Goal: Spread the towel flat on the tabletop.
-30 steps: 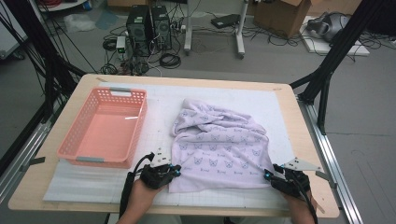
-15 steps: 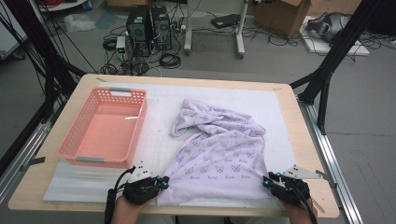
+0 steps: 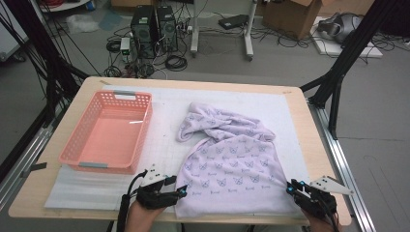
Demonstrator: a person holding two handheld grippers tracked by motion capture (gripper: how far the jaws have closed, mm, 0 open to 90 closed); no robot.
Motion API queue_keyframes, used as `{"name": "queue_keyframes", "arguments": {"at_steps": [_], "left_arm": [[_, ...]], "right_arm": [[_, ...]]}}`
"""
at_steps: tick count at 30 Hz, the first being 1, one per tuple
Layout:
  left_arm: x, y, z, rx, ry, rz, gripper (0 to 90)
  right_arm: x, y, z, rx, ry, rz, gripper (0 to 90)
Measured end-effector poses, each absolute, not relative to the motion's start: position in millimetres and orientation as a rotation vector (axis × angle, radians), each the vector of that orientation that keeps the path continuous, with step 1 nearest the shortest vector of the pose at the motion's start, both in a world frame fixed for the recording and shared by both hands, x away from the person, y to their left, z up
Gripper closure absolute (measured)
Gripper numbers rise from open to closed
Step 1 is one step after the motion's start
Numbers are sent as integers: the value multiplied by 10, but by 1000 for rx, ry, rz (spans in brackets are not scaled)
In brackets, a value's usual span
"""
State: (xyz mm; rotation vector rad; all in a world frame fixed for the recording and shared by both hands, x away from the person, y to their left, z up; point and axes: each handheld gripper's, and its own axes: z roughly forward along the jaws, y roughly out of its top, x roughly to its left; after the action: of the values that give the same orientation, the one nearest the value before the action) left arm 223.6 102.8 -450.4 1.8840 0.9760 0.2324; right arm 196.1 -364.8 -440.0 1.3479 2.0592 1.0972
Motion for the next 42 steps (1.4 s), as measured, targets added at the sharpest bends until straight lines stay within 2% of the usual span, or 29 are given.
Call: {"name": "queue_keyframes", "arguments": {"at_steps": [3, 4, 5, 6, 7, 8, 9, 10, 11, 12, 16, 19, 20, 21, 23, 26, 27, 29, 35, 40, 42], "left_arm": [[2282, 963, -4525, 1914, 989, 212, 443], [2284, 926, -4548, 1935, 990, 208, 443], [2260, 895, -4549, 1936, 990, 248, 431], [2237, 871, -4543, 1961, 991, 309, 479], [2224, 868, -4536, 1987, 982, 369, 589], [2228, 899, -4530, 1984, 982, 331, 864], [2231, 925, -4532, 1974, 996, 298, 864], [2212, 944, -4530, 1978, 991, 301, 874], [2189, 969, -4525, 1976, 989, 299, 874], [2162, 1004, -4518, 1962, 994, 291, 875], [2042, 1169, -4450, 1934, 1005, 271, 879], [1964, 1279, -4462, 1918, 1004, 209, 875], [1955, 1285, -4482, 1910, 990, 202, 775], [1964, 1274, -4500, 1910, 990, 207, 775], [2021, 1243, -4514, 1900, 990, 213, 560], [2149, 1177, -4480, 1885, 965, 236, 468], [2204, 1154, -4463, 1882, 955, 245, 462], [2336, 1095, -4437, 1876, 949, 253, 459], [2799, 839, -4404, 1909, 963, 231, 483], [3110, 639, -4410, 1937, 989, 229, 541], [3187, 576, -4429, 1931, 985, 237, 622]], "right_arm": [[2020, -3591, -4396, 1311, 2120, 1076, 618], [2020, -3591, -4396, 1311, 2120, 1076, 618], [2034, -3581, -4403, 1303, 2138, 1073, 602], [2042, -3574, -4415, 1298, 2150, 1068, 588], [2053, -3571, -4432, 1296, 2163, 1065, 588], [2080, -3565, -4483, 1304, 2200, 1037, 601], [2080, -3565, -4483, 1304, 2200, 1037, 601], [2078, -3578, -4493, 1306, 2196, 1048, 710], [2078, -3578, -4493, 1306, 2196, 1048, 710], [2067, -3589, -4485, 1304, 2223, 1075, 845], [1869, -3568, -4436, 1248, 2287, 1075, 870], [1773, -3581, -4406, 1241, 2287, 1088, 869], [1731, -3592, -4393, 1243, 2284, 1100, 847], [1731, -3592, -4393, 1243, 2284, 1100, 847], [1751, -3591, -4389, 1268, 2266, 1088, 742], [1825, -3583, -4368, 1281, 2228, 1107, 638], [1900, -3572, -4342, 1277, 2197, 1110, 591], [2009, -3549, -4328, 1286, 2179, 1102, 573], [2333, -3520, -4358, 1317, 2132, 1084, 572], [2534, -3488, -4407, 1357, 2109, 1049, 601], [2602, -3481, -4442, 1371, 2117, 1038, 657]]}}
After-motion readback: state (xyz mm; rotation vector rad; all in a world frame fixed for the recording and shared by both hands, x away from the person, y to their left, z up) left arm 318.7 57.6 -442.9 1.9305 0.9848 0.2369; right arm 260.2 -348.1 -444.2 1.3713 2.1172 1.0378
